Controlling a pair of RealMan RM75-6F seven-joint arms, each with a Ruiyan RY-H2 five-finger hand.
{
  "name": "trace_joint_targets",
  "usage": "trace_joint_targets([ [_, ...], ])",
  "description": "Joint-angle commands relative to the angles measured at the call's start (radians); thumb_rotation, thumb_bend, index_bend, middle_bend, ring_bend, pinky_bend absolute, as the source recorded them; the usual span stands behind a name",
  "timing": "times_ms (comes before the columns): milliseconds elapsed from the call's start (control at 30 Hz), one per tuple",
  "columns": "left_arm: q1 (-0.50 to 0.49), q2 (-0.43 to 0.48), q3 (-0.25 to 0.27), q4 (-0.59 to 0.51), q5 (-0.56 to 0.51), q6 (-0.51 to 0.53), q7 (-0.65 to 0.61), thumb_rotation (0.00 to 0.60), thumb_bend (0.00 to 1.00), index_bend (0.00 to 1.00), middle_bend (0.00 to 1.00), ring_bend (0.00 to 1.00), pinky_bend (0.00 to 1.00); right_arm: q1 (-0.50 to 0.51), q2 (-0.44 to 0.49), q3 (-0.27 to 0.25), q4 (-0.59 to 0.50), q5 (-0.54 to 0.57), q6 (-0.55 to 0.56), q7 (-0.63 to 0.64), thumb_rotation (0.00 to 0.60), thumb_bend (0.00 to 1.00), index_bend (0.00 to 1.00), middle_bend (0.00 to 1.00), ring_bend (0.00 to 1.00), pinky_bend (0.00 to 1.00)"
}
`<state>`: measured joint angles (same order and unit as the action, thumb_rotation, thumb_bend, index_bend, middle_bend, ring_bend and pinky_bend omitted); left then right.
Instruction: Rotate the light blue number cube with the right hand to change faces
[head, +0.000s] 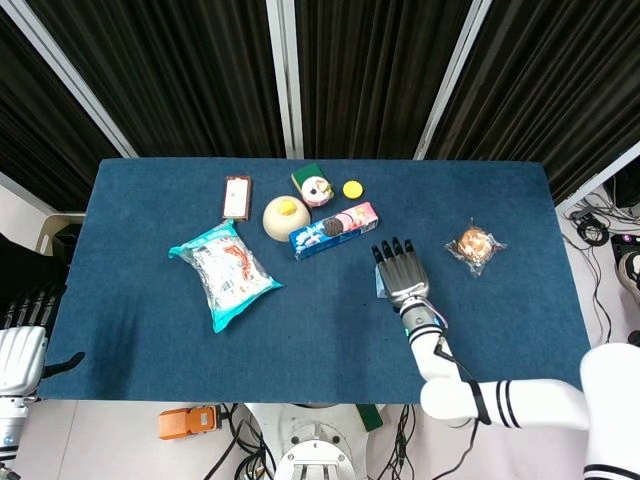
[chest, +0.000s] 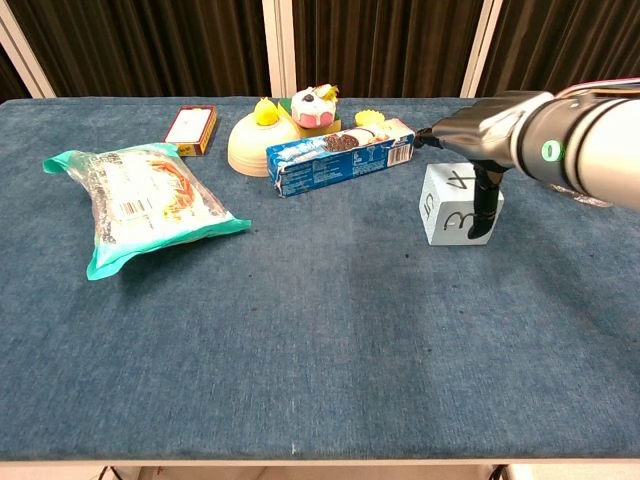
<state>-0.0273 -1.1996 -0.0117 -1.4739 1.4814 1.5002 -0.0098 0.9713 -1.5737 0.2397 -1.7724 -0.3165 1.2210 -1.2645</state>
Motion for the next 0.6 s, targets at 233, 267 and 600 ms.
trace_joint_targets([
  [233,-0.004,0.003,-0.002,-0.002,-0.005,-0.012,0.003,0.600,0.00,0.04,0.02,0.00,0.00,0.063,-0.069,0.021,0.125,0.108,-0.015,0.002,0.600,0.18,0.23,0.21,0.09,0.18],
  [267,-0.004,0.004,-0.002,-0.002,-0.006,-0.013,0.003,0.600,0.00,0.04,0.02,0.00,0.00,0.066,-0.071,0.023,0.131,0.115,-0.019,0.006,0.600,0.18,0.24,0.21,0.10,0.18],
  [600,0.002,0.004,-0.001,-0.001,-0.018,-0.017,0.011,0.600,0.00,0.04,0.02,0.00,0.00,0.055,-0.091,0.022,0.204,0.034,-0.076,0.147,0.600,0.24,0.54,0.43,0.28,0.25],
])
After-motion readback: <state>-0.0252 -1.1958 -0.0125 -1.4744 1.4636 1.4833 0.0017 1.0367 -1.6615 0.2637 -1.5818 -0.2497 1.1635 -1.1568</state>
